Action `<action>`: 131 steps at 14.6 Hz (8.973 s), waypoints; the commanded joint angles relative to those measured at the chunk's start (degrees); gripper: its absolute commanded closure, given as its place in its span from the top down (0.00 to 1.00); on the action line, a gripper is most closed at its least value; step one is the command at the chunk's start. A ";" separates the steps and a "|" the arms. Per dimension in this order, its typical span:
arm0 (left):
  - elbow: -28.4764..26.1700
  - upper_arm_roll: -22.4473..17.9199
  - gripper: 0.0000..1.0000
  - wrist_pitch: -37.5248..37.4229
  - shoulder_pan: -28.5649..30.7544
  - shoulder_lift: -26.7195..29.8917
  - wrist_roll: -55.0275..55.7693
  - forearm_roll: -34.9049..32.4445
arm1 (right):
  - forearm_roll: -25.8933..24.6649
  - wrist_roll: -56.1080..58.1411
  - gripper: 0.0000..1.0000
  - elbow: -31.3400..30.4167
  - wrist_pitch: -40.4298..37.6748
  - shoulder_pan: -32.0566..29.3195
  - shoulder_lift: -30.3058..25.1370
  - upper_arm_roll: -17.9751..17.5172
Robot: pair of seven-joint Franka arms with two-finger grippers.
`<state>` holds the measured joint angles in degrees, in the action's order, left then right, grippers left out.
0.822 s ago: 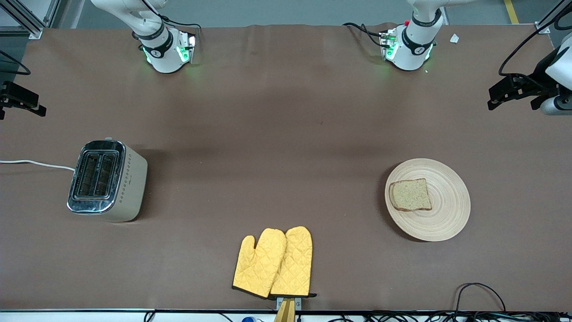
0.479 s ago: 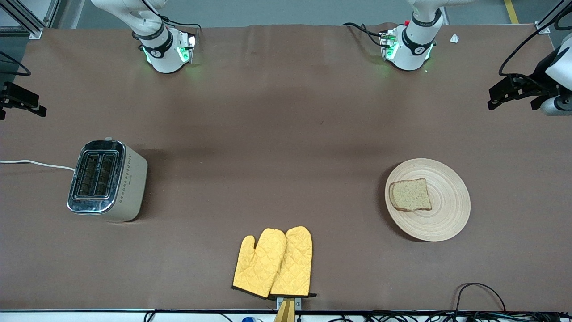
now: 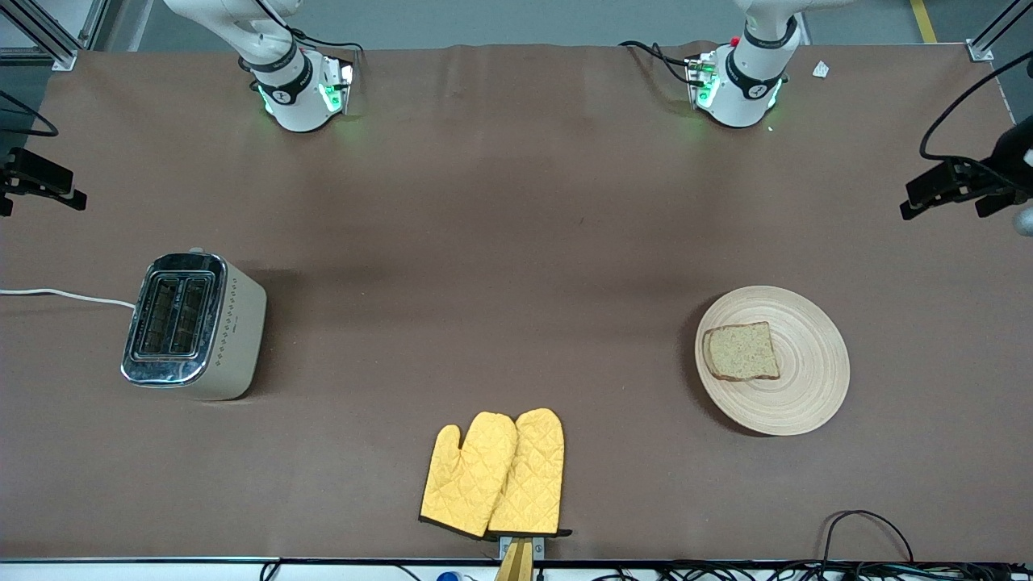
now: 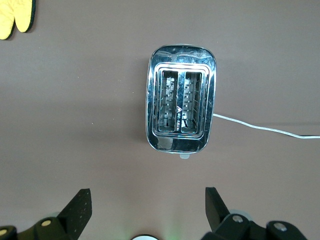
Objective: Move plate and put bread in toaster
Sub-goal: 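Move the left gripper down beside the wooden plate rim, then grasp the wooden plate rim with the left gripper, then slide the plate toward the toaster with the left gripper while the right gripper approaches, then grasp the bread slice with the right gripper while the left gripper releases, then lift the bread off the plate with the right gripper toward the toaster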
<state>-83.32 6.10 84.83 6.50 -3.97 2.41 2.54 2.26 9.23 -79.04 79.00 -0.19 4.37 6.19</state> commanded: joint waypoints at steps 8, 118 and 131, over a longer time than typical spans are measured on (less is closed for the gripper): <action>1.84 -0.12 1.00 9.47 12.64 -13.24 -13.53 15.02 | 0.90 -0.01 1.00 -1.55 0.11 -0.77 -1.47 -0.47; -2.47 20.09 1.00 40.60 8.53 -32.00 -13.86 23.67 | 12.42 -32.88 0.40 -15.97 40.97 27.88 32.89 -1.97; -2.11 20.00 1.00 19.86 11.95 -13.19 0.14 2.58 | 12.33 -32.70 0.00 -15.27 40.36 28.06 32.63 -1.62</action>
<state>-84.28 26.08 107.20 18.42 -21.49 2.09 8.50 15.23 -22.95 -94.28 119.31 27.58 37.54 4.28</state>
